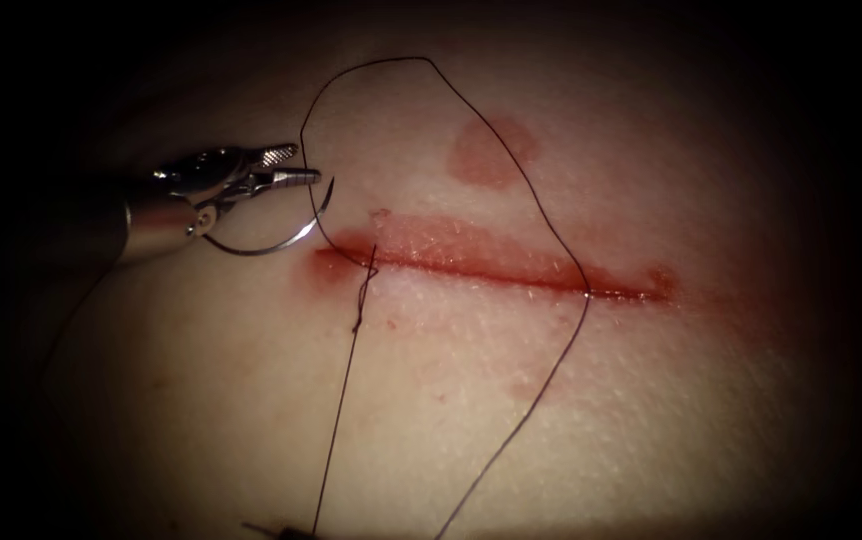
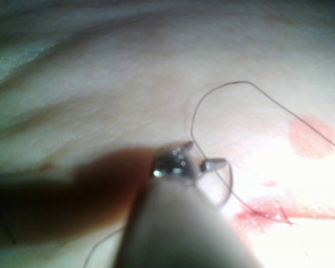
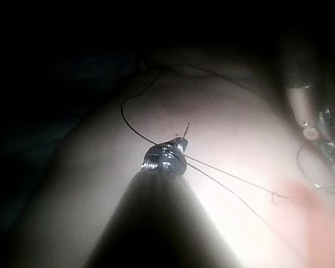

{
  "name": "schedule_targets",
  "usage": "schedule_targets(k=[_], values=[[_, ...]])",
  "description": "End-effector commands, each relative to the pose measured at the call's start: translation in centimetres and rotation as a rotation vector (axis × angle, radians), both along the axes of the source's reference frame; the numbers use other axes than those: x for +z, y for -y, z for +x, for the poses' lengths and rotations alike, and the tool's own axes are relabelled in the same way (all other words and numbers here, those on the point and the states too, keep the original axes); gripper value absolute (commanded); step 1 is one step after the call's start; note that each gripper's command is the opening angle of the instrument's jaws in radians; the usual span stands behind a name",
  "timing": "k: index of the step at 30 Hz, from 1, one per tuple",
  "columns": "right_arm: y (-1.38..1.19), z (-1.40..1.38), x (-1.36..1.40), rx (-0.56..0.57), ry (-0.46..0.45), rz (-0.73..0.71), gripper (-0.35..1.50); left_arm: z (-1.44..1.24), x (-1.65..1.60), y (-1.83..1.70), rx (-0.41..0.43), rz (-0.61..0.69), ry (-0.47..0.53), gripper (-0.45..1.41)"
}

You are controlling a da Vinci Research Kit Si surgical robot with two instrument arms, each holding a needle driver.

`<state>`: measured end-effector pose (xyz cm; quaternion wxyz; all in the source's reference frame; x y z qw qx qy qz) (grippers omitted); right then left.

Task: Wound Closure
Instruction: Re-grasp the long suture end with the left gripper for a closer grip, then tighten the knot.

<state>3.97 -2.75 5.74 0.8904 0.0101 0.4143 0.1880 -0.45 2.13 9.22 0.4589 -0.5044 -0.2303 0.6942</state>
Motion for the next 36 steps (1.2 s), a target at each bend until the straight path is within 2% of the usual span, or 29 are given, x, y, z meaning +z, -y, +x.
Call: schedule_targets(k=[1,8,20,23,24,25,26,30,36], values=[[0.08,0.04,0.04,-0.002,-0.001,0.002,-0.35,-0.08,0.11,0.01,-0.003,-0.002,-0.001,0.58],[0.09,0.03,0.03,-0.003,-0.001,0.002,-0.35,-0.19,0.26,0.02,-0.013,-0.017,-0.016,0.60],[0.10,0.01,0.02,-0.004,-0.001,0.002,-0.35,-0.16,0.42,-0.02,-0.008,-0.037,-0.022,0.60],[0.11,0.02,0.02,-0.004,-0.001,0.002,-0.35,-0.18,0.42,-0.02,-0.007,-0.036,-0.020,0.37],[0.11,0.01,0.02,-0.004,-0.001,0.002,-0.35,-0.19,0.42,-0.02,-0.005,-0.035,-0.018,0.27],[0.11,0.01,0.01,-0.004,-0.002,0.002,-0.35,-0.19,0.42,-0.03,-0.002,-0.034,-0.016,0.08],[0.11,0.01,0.01,-0.004,-0.002,0.002,-0.35,-0.19,0.42,-0.03,-0.002,-0.034,-0.016,0.08],[0.11,0.00,0.01,-0.006,-0.004,0.003,-0.35,-0.16,0.41,-0.10,0.005,-0.031,0.001,-0.35],[0.11,0.00,0.01,-0.006,-0.004,0.003,-0.35,-0.15,0.21,-0.46,-0.023,-0.062,0.048,-0.35]])
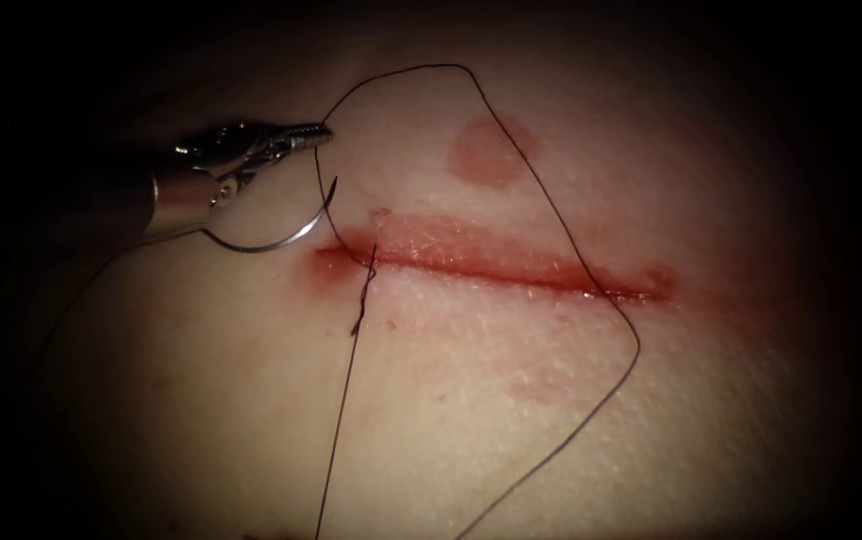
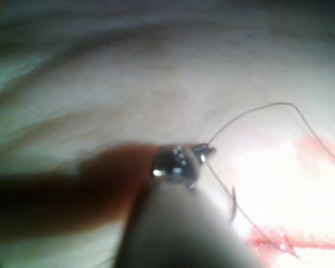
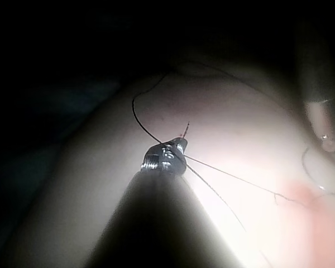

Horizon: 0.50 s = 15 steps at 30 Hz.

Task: Wound Closure
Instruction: Tighten the knot.

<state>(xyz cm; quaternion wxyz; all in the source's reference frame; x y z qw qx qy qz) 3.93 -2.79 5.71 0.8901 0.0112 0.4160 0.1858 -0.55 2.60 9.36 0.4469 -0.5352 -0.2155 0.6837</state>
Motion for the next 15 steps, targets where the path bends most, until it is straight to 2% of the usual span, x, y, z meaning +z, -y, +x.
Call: schedule_targets(k=[1,4,8,9,10,12,13,15], values=[[0.07,0.04,0.05,-0.002,0.000,0.003,-0.35,-0.06,-0.01,-0.11,-0.004,-0.019,0.007,-0.35],[0.07,0.04,0.05,-0.001,0.000,0.003,-0.35,-0.13,-0.18,-0.36,0.000,-0.061,0.011,-0.35],[0.06,0.04,0.05,0.000,0.000,0.004,-0.35,-0.37,-0.32,-0.65,0.041,-0.135,0.026,-0.35],[0.05,0.04,0.05,0.000,0.000,0.004,-0.35,-0.44,-0.31,-0.67,0.050,-0.143,0.034,-0.35],[0.04,0.02,0.04,-0.002,0.002,0.008,-0.35,-0.63,-0.25,-0.70,0.075,-0.160,0.055,-0.35],[0.02,0.00,0.04,0.001,0.002,0.007,-0.35,-0.71,-0.21,-0.71,0.083,-0.173,0.058,-0.35],[-0.03,-0.06,0.02,0.008,0.003,0.005,-0.35,-0.89,-0.11,-0.75,0.101,-0.209,0.063,-0.35],[-0.08,-0.13,0.00,0.009,0.005,0.002,-0.35,-1.03,-0.03,-0.81,0.115,-0.255,0.057,-0.35]])
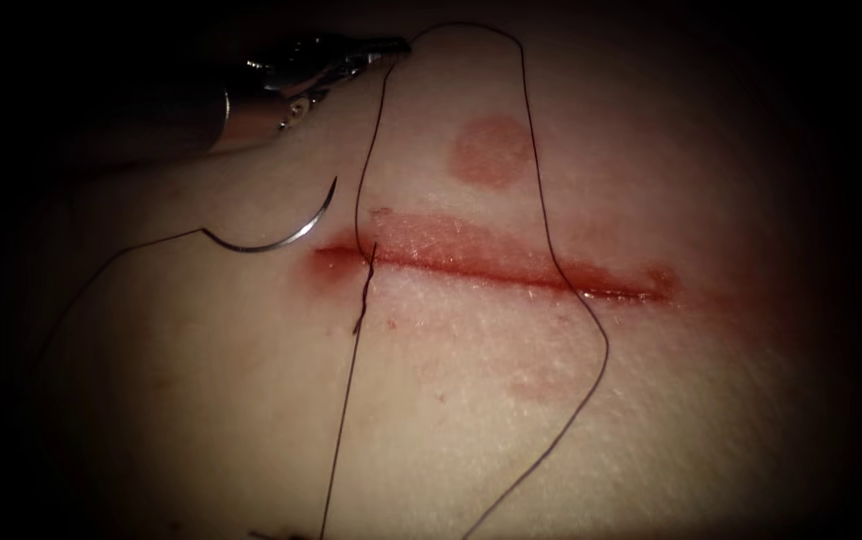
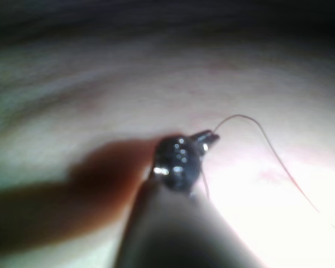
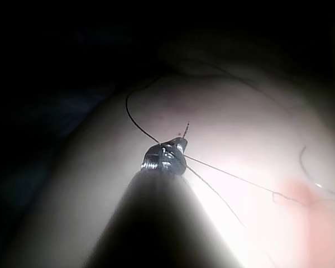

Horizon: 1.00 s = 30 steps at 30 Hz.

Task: Wound Closure
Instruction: Tighten the knot.

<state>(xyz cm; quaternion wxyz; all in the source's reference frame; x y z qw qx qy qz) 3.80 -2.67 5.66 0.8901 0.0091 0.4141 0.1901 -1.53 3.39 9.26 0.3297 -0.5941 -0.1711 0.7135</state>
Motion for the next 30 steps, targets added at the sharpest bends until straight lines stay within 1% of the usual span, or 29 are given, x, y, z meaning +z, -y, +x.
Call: schedule_targets(k=[1,2,4,6,7,9,14,18,21,24,30], values=[[0.00,-0.04,0.03,0.006,0.006,0.000,-0.35,-0.11,0.11,-0.07,0.008,-0.033,-0.005,-0.35],[-0.03,-0.08,0.01,0.004,0.009,-0.002,-0.35,-0.20,0.17,-0.15,0.005,-0.071,-0.021,-0.35],[-0.08,-0.16,-0.03,0.009,0.013,-0.007,-0.35,-0.33,0.22,-0.25,0.002,-0.105,-0.041,-0.35],[-0.11,-0.21,-0.07,0.016,0.013,-0.008,-0.35,-0.55,0.27,-0.41,0.007,-0.133,-0.057,-0.35],[-0.11,-0.21,-0.07,0.016,0.013,-0.008,-0.35,-0.55,0.27,-0.41,0.007,-0.133,-0.057,-0.35],[-0.07,-0.20,-0.08,0.013,0.012,-0.010,-0.35,-0.65,0.30,-0.47,0.010,-0.133,-0.051,-0.35],[0.08,-0.16,-0.11,0.008,0.008,-0.016,-0.35,-0.75,0.32,-0.55,0.022,-0.162,-0.047,-0.35],[0.13,-0.10,-0.14,0.002,0.004,-0.014,-0.35,-0.80,0.23,-0.84,0.018,-0.220,-0.062,-0.35],[0.21,-0.02,-0.11,-0.013,0.003,-0.007,-0.35,-0.87,0.17,-1.13,0.030,-0.284,-0.112,-0.35],[0.23,0.02,-0.08,-0.019,0.004,-0.006,-0.35,-0.92,0.15,-1.25,0.033,-0.312,-0.138,-0.35],[0.21,-0.02,-0.03,-0.021,0.006,-0.004,-0.35,-1.05,0.13,-1.56,0.043,-0.370,-0.186,-0.35]])
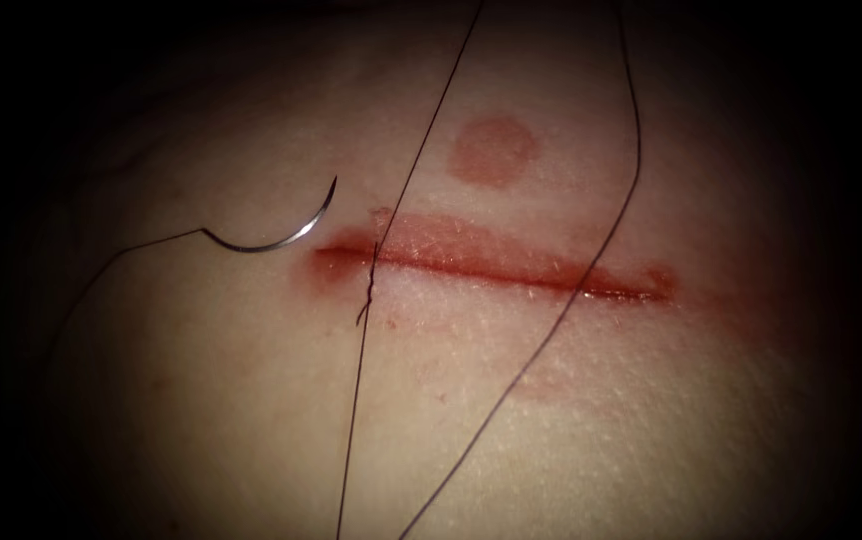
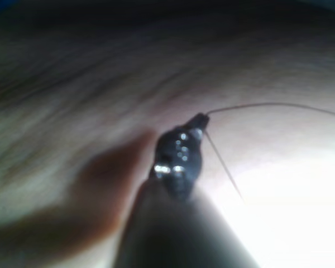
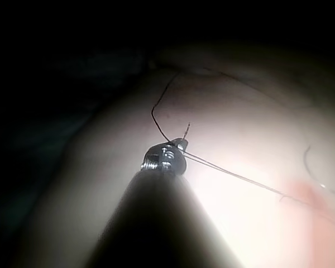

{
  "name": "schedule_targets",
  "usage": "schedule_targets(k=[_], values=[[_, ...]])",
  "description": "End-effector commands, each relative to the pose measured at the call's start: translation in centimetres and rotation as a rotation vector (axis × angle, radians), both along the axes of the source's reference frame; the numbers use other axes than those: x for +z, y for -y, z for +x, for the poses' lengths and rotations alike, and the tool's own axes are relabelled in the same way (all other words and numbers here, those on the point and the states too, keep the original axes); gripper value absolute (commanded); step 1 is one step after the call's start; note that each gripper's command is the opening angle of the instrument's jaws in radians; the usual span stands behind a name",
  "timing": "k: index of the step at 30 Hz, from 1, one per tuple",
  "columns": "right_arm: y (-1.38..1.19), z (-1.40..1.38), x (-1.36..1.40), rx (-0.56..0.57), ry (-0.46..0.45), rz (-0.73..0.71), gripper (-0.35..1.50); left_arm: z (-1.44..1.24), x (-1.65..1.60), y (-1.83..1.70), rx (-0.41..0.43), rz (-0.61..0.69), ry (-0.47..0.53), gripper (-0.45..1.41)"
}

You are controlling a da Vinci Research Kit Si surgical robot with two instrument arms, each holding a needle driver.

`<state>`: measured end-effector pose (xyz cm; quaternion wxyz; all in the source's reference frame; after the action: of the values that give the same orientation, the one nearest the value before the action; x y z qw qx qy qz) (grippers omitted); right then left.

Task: Wound Closure
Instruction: Tighten the knot, then wrap the long suture end around the right gripper once.

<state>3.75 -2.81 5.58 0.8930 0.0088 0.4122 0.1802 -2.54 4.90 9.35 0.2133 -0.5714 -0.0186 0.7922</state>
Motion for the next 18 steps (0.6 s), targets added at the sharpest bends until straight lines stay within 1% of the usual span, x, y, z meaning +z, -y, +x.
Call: schedule_targets(k=[1,5,8,14,17,18], values=[[0.07,0.03,0.05,-0.002,0.000,0.004,-0.35,-0.05,0.05,-0.05,-0.002,0.001,0.002,-0.35],[0.09,0.04,0.03,-0.005,0.002,0.005,-0.35,-0.08,0.02,-0.23,-0.006,-0.022,-0.010,-0.35],[0.09,0.04,0.03,-0.005,0.002,0.005,-0.35,-0.08,0.01,-0.25,-0.007,-0.020,-0.009,-0.35],[0.08,0.04,0.03,-0.006,0.004,0.007,-0.35,0.01,-0.03,-0.17,0.007,-0.021,-0.002,-0.35],[0.07,0.04,0.04,-0.003,0.002,0.006,-0.35,0.12,-0.09,-0.12,-0.006,0.052,0.021,-0.35],[0.07,0.04,0.04,-0.003,0.003,0.006,-0.35,0.15,-0.11,-0.11,-0.018,0.096,0.034,-0.16]])
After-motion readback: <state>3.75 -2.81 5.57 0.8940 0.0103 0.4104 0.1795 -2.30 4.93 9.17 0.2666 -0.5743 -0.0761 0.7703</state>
